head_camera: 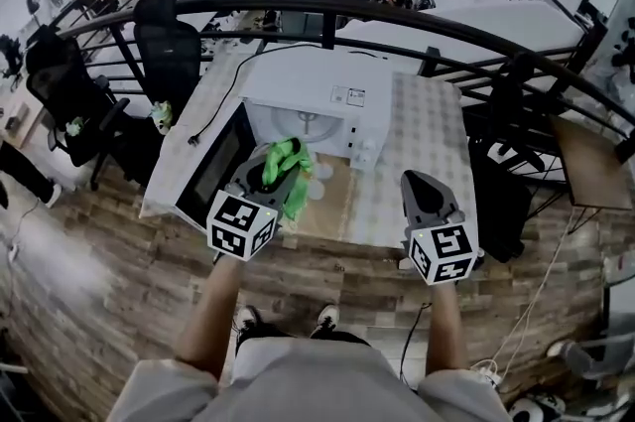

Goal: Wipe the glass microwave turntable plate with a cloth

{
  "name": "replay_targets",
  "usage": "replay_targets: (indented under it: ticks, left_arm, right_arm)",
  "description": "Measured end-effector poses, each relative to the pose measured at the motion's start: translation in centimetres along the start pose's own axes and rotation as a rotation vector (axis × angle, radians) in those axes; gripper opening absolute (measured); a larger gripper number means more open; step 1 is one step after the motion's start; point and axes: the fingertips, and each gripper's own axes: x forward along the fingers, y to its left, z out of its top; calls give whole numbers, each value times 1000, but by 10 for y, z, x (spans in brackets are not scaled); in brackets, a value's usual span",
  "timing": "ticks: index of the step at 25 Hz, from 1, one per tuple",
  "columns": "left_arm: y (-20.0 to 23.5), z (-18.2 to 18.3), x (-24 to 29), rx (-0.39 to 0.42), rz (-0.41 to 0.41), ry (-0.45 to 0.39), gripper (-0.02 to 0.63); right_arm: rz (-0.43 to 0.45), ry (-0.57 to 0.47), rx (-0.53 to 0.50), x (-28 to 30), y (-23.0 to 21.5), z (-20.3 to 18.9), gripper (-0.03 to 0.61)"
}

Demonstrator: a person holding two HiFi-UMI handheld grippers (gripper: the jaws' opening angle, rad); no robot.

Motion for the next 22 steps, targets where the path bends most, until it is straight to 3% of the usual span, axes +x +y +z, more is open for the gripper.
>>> replay_targets:
  ticks: [6, 12, 17, 22]
  left_arm:
    - [37, -18, 30, -37, 33, 14, 120]
    - [84, -46, 60, -62, 6, 41, 121]
    - [137, -78, 91, -103, 5, 85, 124]
    - [160, -130, 133, -161, -35, 157, 124]
  right_arm:
    - [-29, -16, 49, 34, -7, -2, 14]
    - [-90, 6, 97, 77, 2, -11, 14]
    - [-160, 66, 104, 119, 17, -26, 14]
    - [-211, 119, 155, 153, 22, -56, 14]
